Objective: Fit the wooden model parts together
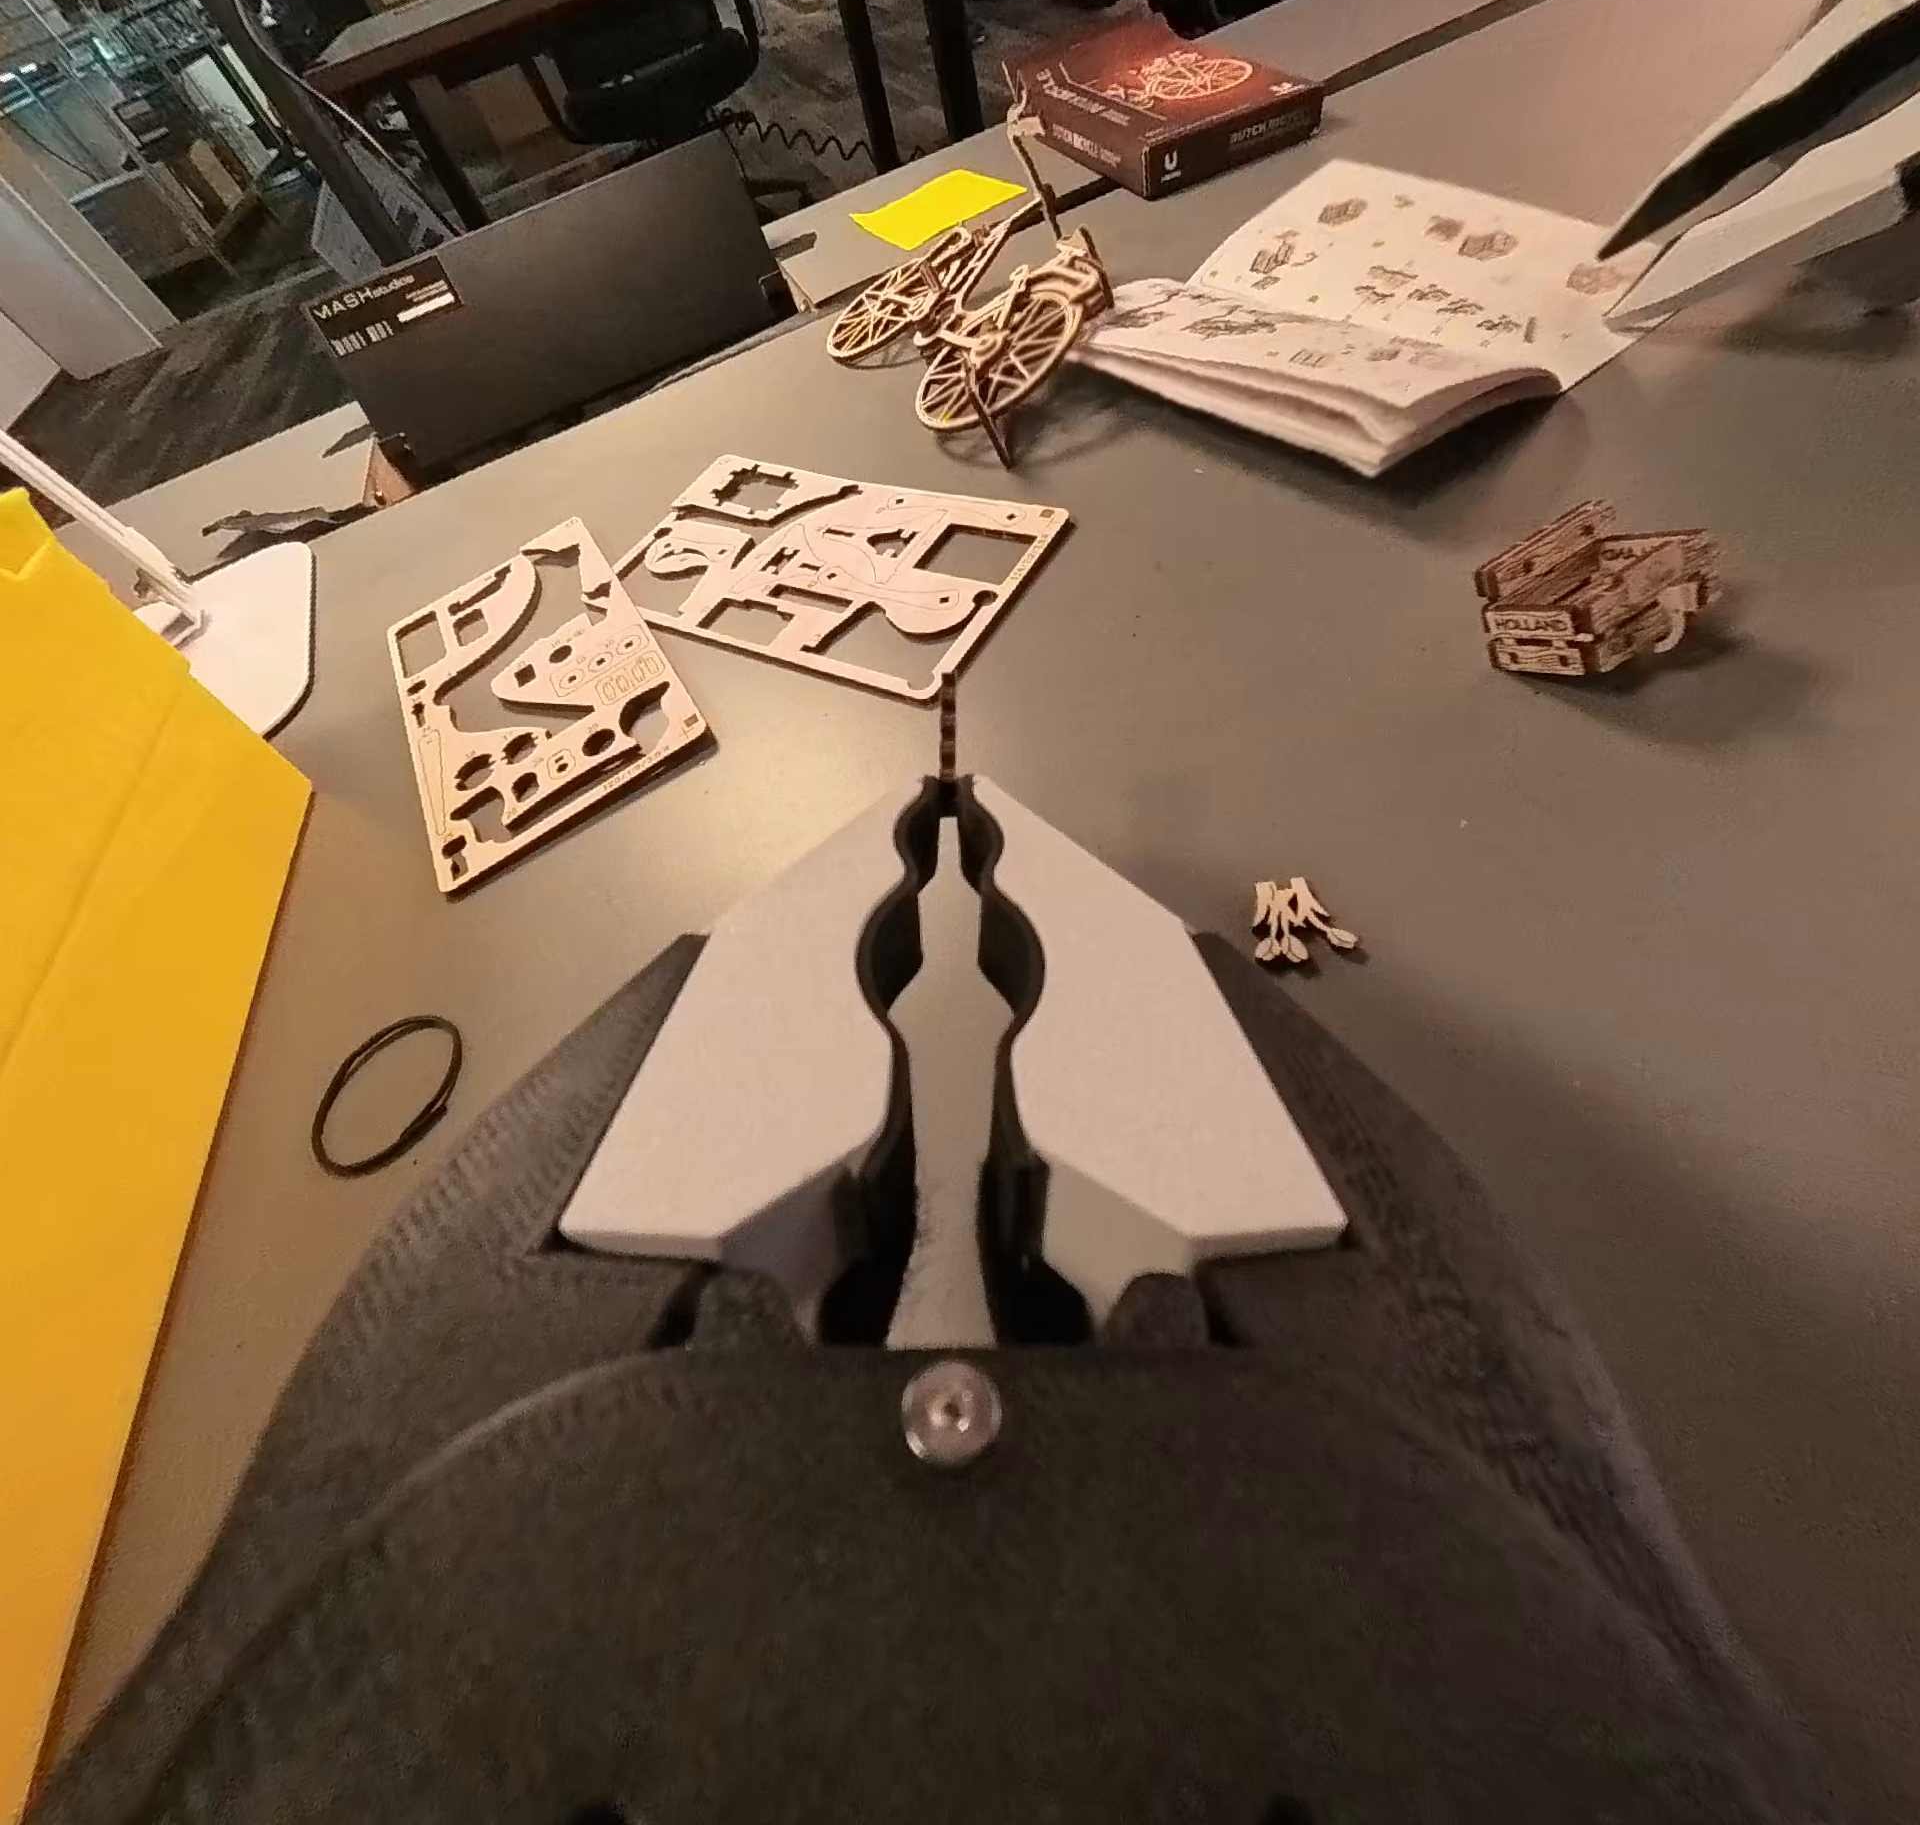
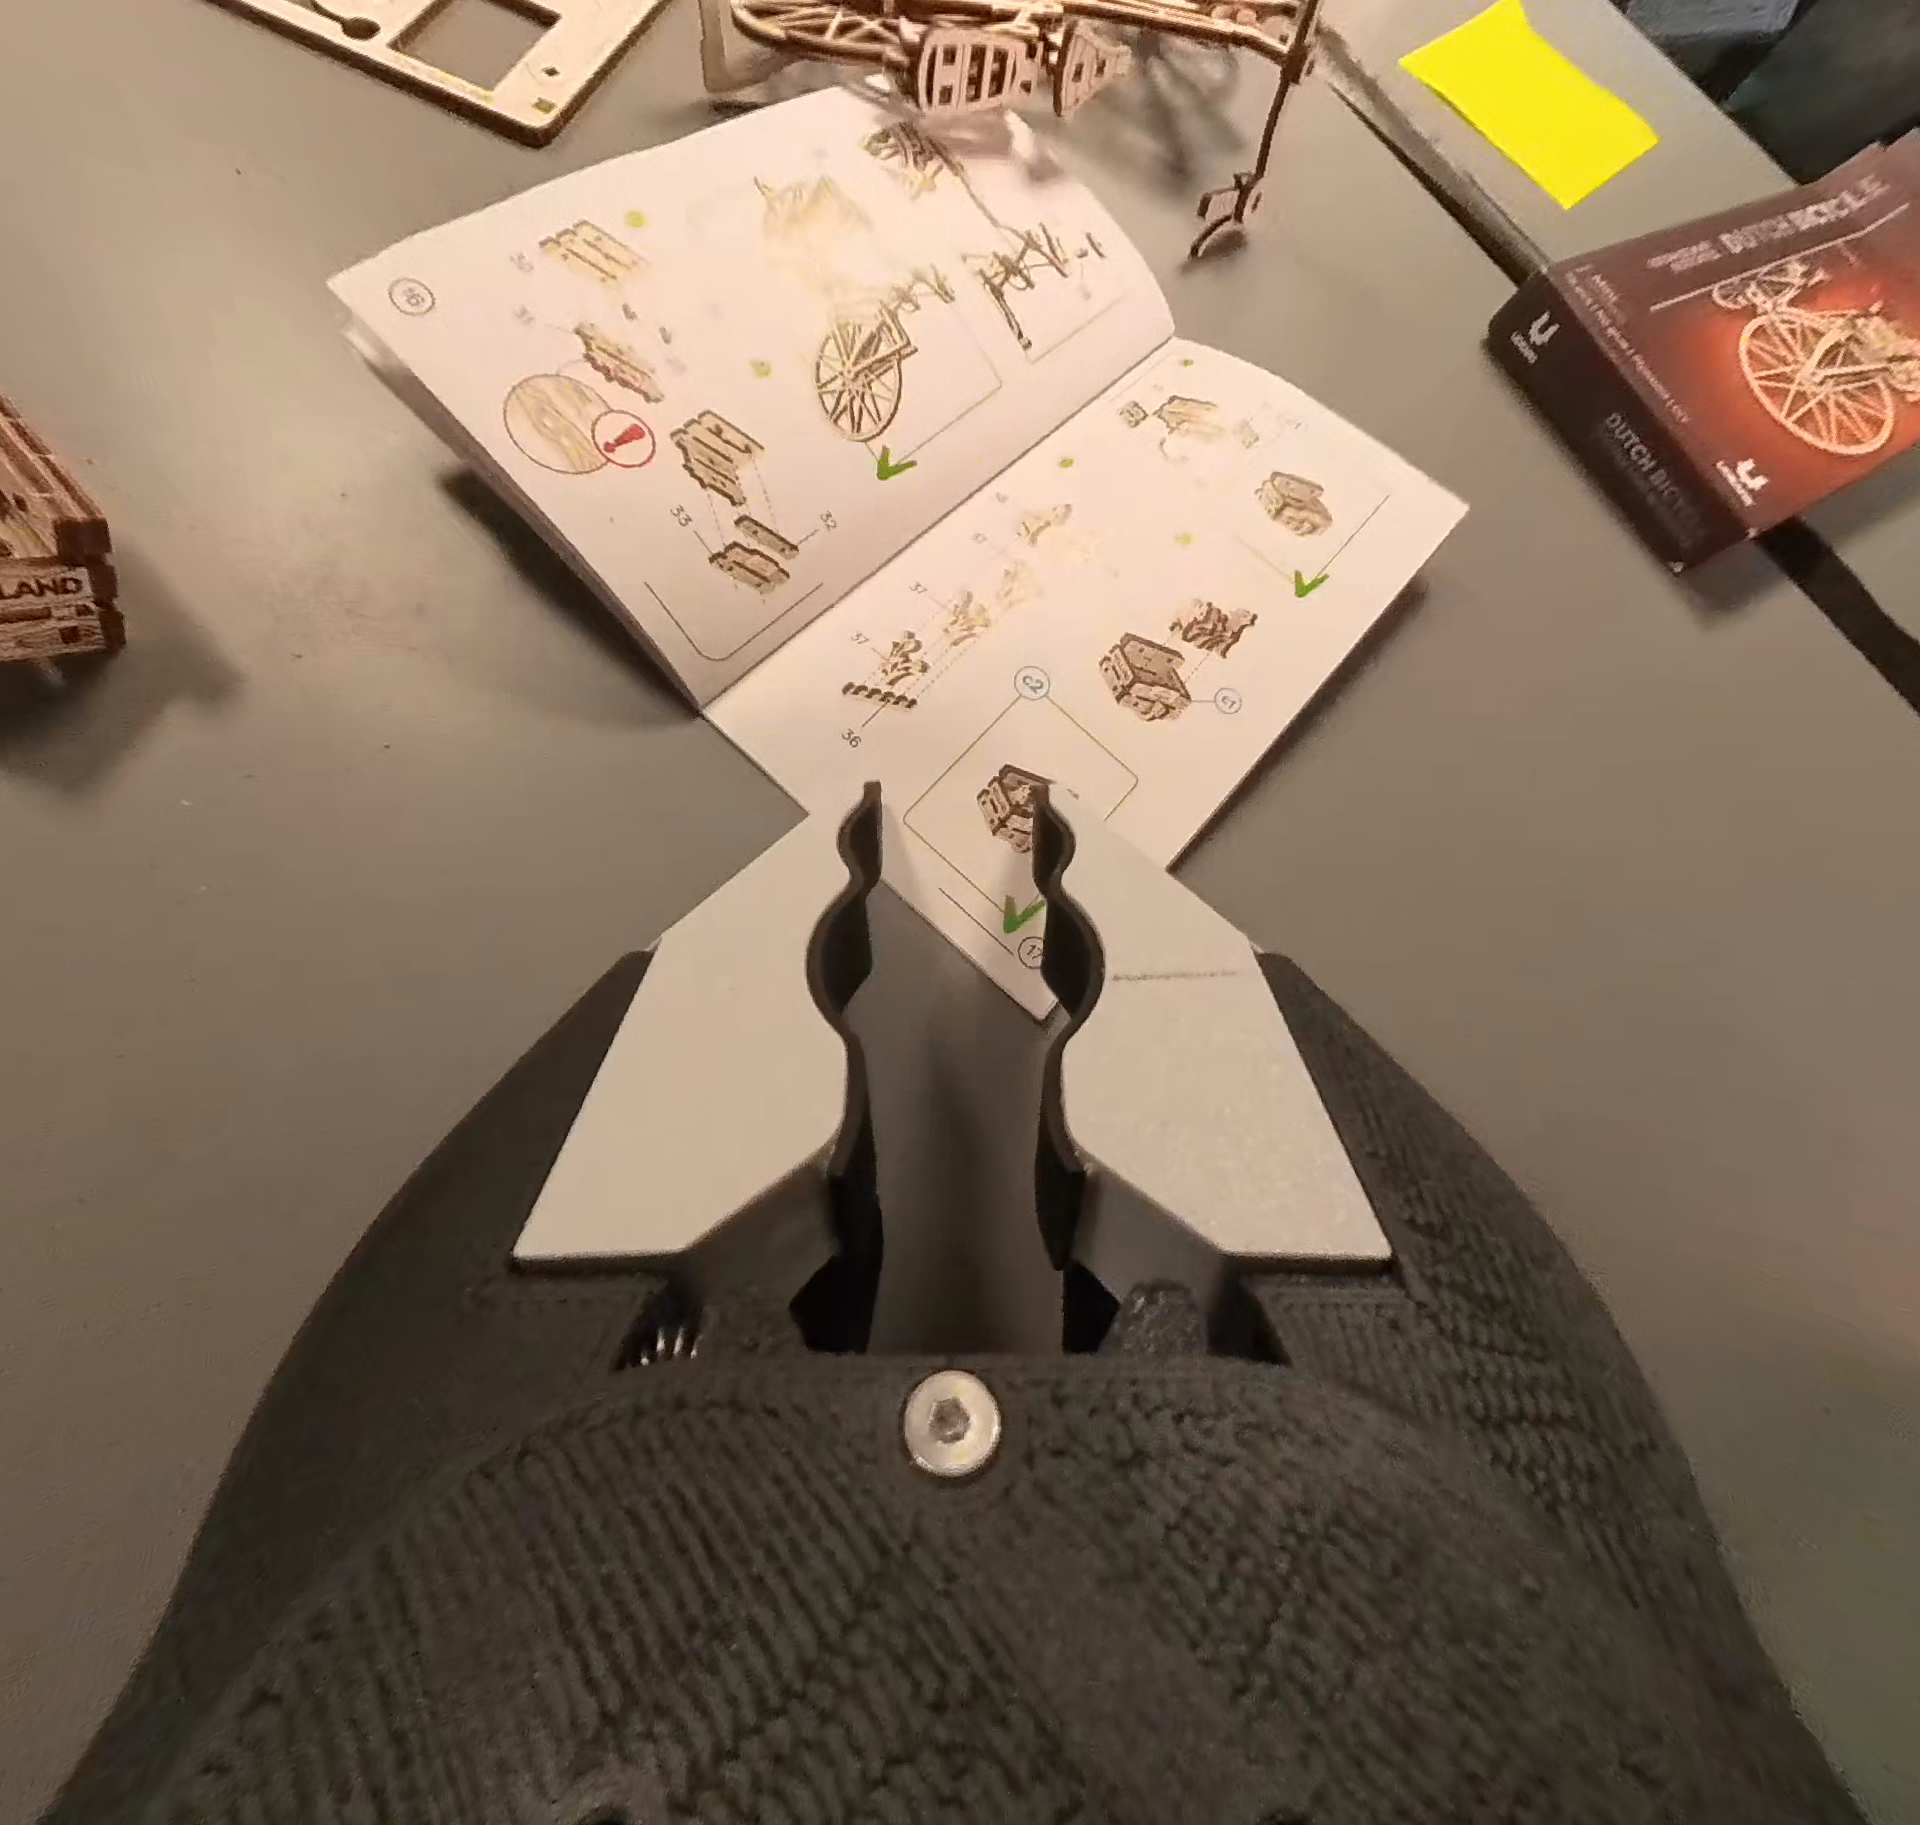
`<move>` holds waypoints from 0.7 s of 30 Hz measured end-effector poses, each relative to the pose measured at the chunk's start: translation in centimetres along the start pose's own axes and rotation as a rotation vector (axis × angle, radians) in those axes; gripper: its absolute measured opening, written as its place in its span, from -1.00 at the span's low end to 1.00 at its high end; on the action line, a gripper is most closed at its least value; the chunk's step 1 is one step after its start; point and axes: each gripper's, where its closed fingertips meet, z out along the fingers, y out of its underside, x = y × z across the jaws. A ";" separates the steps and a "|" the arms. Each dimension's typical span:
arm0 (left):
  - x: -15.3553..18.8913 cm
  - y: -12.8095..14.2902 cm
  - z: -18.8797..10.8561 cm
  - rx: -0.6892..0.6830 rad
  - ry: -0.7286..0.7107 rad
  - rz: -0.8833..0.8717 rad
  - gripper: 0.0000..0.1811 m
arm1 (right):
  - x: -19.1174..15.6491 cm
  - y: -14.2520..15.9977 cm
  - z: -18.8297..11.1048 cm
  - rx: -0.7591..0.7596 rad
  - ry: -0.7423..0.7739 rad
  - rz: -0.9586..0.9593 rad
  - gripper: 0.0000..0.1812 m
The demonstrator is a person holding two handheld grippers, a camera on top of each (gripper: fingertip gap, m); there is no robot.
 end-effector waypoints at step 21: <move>-0.1 0.1 0.1 -0.011 -0.009 0.007 -0.99 | -0.1 0.1 0.0 -0.006 -0.016 0.018 -0.73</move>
